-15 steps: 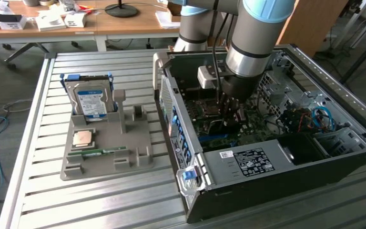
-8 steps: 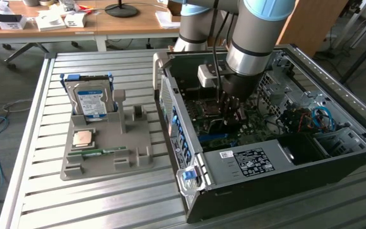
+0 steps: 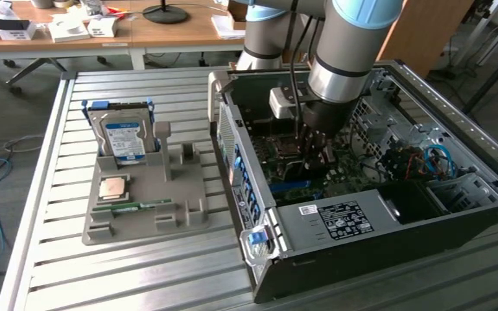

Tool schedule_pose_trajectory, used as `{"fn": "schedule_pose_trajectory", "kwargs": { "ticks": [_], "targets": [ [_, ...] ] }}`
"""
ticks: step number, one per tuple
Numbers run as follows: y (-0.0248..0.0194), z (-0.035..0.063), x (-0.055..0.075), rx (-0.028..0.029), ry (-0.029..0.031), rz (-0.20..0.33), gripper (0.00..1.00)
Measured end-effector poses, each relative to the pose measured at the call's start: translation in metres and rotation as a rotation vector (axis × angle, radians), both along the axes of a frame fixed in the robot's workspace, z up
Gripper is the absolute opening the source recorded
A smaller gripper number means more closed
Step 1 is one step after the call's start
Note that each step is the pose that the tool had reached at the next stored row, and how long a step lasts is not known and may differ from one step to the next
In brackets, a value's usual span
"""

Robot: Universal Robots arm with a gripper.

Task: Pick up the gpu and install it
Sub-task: 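Insert the gpu into the slot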

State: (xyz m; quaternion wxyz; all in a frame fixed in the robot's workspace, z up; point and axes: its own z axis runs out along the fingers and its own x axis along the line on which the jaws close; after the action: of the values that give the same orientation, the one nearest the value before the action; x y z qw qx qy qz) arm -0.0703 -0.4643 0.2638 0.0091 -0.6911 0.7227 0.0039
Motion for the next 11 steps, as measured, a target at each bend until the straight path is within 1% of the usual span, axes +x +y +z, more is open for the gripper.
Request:
{"fn": "schedule_pose_trajectory", "kwargs": {
  "ticks": [4, 11],
  "targets": [
    [0.0, 0.0, -0.0001, -0.0025, 0.0001, 0.0, 0.26],
    [0.0, -0.0003, -0.0002, -0.0026, 0.0001, -0.001, 0.26]
  ]
}}
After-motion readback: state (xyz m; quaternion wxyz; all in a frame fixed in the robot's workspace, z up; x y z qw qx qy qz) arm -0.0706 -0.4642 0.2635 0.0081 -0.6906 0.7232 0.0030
